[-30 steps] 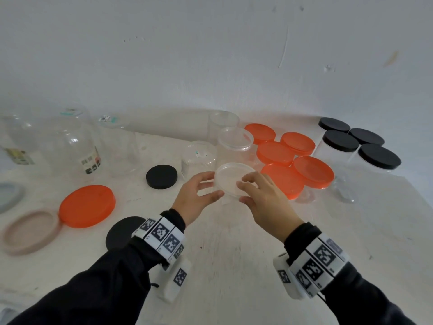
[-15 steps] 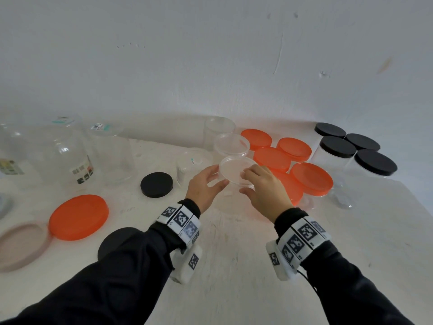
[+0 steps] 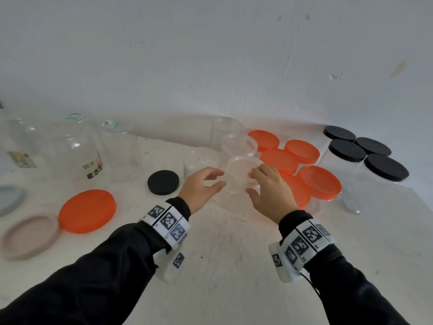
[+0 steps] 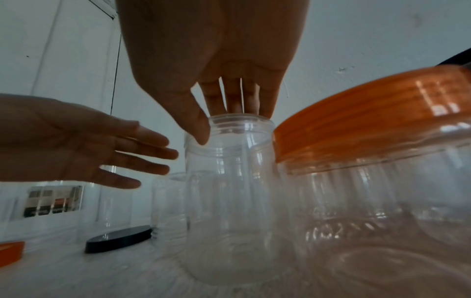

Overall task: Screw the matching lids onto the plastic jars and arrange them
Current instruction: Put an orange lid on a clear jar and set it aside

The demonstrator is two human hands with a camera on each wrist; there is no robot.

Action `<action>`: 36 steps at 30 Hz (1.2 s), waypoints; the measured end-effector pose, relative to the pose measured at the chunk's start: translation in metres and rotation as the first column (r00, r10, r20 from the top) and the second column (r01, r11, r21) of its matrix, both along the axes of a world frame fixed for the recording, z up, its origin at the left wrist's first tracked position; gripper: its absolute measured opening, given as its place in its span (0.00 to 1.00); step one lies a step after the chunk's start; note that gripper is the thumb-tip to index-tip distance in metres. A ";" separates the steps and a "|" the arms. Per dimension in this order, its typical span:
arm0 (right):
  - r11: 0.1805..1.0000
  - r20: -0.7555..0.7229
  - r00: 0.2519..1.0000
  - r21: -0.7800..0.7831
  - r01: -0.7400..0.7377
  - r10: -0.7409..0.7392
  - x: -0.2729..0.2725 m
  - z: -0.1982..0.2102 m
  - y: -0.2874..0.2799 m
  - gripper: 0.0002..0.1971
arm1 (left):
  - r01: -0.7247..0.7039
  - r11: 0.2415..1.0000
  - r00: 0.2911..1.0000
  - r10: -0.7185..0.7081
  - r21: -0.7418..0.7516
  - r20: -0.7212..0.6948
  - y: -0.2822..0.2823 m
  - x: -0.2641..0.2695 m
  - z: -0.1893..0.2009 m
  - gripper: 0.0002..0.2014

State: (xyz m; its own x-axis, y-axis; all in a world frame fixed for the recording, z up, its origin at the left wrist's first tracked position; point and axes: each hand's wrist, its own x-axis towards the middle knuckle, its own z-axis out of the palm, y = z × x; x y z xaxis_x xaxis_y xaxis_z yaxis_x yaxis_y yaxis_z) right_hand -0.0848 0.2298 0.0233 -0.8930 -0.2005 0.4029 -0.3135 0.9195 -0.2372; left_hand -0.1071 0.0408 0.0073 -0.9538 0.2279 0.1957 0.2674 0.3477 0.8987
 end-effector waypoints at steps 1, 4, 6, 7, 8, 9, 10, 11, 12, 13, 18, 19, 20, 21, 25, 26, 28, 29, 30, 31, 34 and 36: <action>1.000 -0.009 1.000 0.011 0.005 -0.005 0.000 -0.001 -0.001 0.14 | 0.010 1.000 1.000 -0.010 -0.027 -0.021 -0.010 0.004 0.003 0.13; 0.999 -0.037 0.999 0.031 0.024 -0.023 -0.001 -0.002 -0.005 0.16 | -0.020 0.995 0.996 0.011 -0.095 -0.089 -0.048 0.013 0.014 0.10; 0.998 -0.039 0.998 0.039 0.042 -0.041 -0.002 -0.002 -0.007 0.19 | -0.077 0.987 0.991 0.060 -0.142 -0.123 -0.079 0.016 0.018 0.10; 0.998 -0.050 0.998 0.040 0.045 -0.043 -0.003 -0.003 -0.008 0.19 | -0.114 0.975 0.986 0.088 -0.189 -0.142 -0.095 0.017 0.019 0.10; 0.998 -0.071 0.997 0.044 0.045 -0.042 -0.004 -0.003 -0.009 0.19 | -0.153 0.952 0.980 0.111 -0.266 -0.167 -0.111 0.017 0.019 0.10; 0.997 -0.093 0.995 0.052 0.048 -0.043 -0.005 -0.004 -0.010 0.19 | -0.190 0.912 0.973 0.125 -0.364 -0.195 -0.127 0.017 0.017 0.11; 0.996 -0.106 0.993 0.064 0.057 -0.050 -0.006 -0.004 -0.012 0.19 | -0.215 0.858 0.969 0.129 -0.466 -0.211 -0.142 0.016 0.013 0.11; 0.995 -0.110 0.992 0.076 0.069 -0.060 -0.007 -0.004 -0.013 0.19 | -0.226 0.800 0.970 0.131 -0.556 -0.205 -0.157 0.016 0.008 0.12; 0.993 -0.111 0.991 0.085 0.080 -0.071 -0.007 -0.005 -0.014 0.19 | -0.225 0.746 0.974 0.147 -0.627 -0.175 -0.170 0.016 0.004 0.13; 0.992 -0.116 0.990 0.093 0.090 -0.079 -0.008 -0.005 -0.016 0.19 | -0.217 0.702 0.976 0.176 -0.679 -0.130 -0.181 0.016 -0.001 0.15; 0.984 -0.169 0.982 0.141 0.108 -0.083 -0.005 -0.007 -0.021 0.18 | -0.094 0.602 0.971 0.232 -0.793 0.060 -0.213 0.019 -0.021 0.27; 0.984 -0.168 0.982 0.142 0.109 -0.084 -0.004 -0.008 -0.021 0.18 | -0.071 0.590 0.968 0.236 -0.804 0.087 -0.216 0.020 -0.024 0.29; 0.984 -0.167 0.982 0.141 0.110 -0.086 -0.004 -0.008 -0.022 0.17 | -0.054 0.575 0.965 0.241 -0.817 0.106 -0.217 0.021 -0.027 0.31; 0.984 -0.168 0.982 0.140 0.112 -0.088 -0.003 -0.008 -0.022 0.17 | -0.044 0.557 0.963 0.244 -0.829 0.112 -0.217 0.022 -0.030 0.33; 0.983 -0.169 0.981 0.139 0.119 -0.095 -0.002 -0.008 -0.023 0.17 | -0.043 0.499 0.967 0.237 -0.865 0.089 -0.213 0.023 -0.031 0.35; 0.983 -0.168 0.981 0.140 0.119 -0.094 -0.002 -0.009 -0.024 0.17 | -0.033 0.505 0.969 0.226 -0.863 0.095 -0.213 0.023 -0.030 0.36; 0.982 -0.165 0.982 0.144 0.119 -0.094 -0.002 -0.009 -0.025 0.16 | 0.002 0.539 0.977 0.180 -0.842 0.117 -0.210 0.024 -0.029 0.36; 0.982 -0.163 0.982 0.144 0.121 -0.097 -0.001 -0.009 -0.025 0.16 | 0.023 0.558 0.981 0.149 -0.829 0.127 -0.208 0.024 -0.029 0.36; 0.982 -0.162 0.982 0.143 0.124 -0.100 -0.001 -0.009 -0.025 0.16 | 0.044 0.578 0.984 0.117 -0.815 0.136 -0.206 0.024 -0.029 0.36; 0.981 -0.164 0.981 0.144 0.127 -0.103 -0.001 -0.010 -0.025 0.16 | 0.063 0.599 0.986 0.086 -0.798 0.142 -0.203 0.024 -0.030 0.35; 0.980 -0.162 0.981 0.150 0.132 -0.108 -0.001 -0.010 -0.024 0.16 | 0.069 0.632 0.987 0.067 -0.772 0.143 -0.198 0.023 -0.032 0.35; 0.979 -0.158 0.981 0.148 0.139 -0.115 -0.002 -0.010 -0.024 0.16 | 0.030 0.622 0.985 0.116 -0.783 0.130 -0.197 0.023 -0.033 0.36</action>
